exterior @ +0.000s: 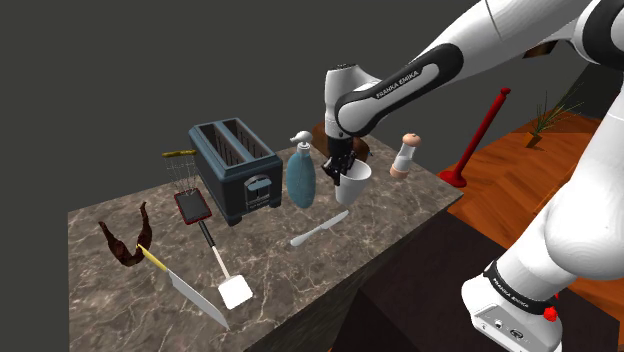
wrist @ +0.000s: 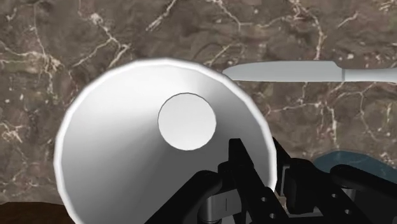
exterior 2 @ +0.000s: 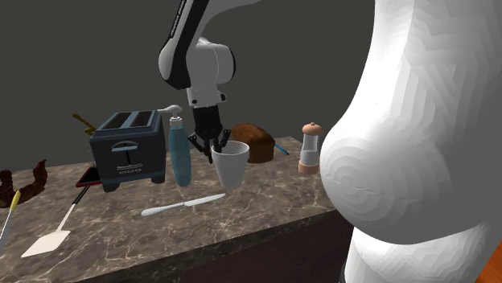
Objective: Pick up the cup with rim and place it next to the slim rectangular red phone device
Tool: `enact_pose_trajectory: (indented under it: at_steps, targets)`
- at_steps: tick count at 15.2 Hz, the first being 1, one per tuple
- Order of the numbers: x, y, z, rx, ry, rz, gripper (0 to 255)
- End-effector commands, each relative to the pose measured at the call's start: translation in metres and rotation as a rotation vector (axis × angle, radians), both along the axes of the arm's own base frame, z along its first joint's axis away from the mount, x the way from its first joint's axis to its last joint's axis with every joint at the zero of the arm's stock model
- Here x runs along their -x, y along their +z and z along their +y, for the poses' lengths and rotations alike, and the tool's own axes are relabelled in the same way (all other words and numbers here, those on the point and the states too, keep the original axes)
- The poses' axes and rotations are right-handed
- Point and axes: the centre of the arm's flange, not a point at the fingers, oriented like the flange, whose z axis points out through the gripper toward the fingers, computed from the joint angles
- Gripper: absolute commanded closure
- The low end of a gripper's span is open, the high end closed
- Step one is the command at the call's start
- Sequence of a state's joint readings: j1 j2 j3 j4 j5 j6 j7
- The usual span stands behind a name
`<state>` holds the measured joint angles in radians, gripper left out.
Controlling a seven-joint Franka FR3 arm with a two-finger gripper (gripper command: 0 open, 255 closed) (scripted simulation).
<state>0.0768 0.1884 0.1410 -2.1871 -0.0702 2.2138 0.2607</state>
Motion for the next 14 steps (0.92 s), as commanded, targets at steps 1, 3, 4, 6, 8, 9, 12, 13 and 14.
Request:
enact_pose_trajectory:
  at_steps: [1,3,4,6,8,9,12,13,14]
  targets:
    - [0.000,0.007,0.000,0.000,0.000,0.001,255]
    - [0.000,0.018,0.000,0.000,0.000,0.001,255]
    - [0.000,0.023,0.000,0.000,0.000,0.001,255]
    - [0.000,0.034,0.000,0.000,0.000,0.001,255]
    - [0.000,0.044,0.000,0.000,0.000,0.001,255]
    - [0.000,0.050,0.000,0.000,0.000,0.001,255]
    - [0.000,0.065,0.000,0.000,0.000,0.001,255]
    - [0.000,0.071,0.000,0.000,0.000,0.001,255]
    - [0.000,0.076,0.000,0.000,0.000,0.001,255]
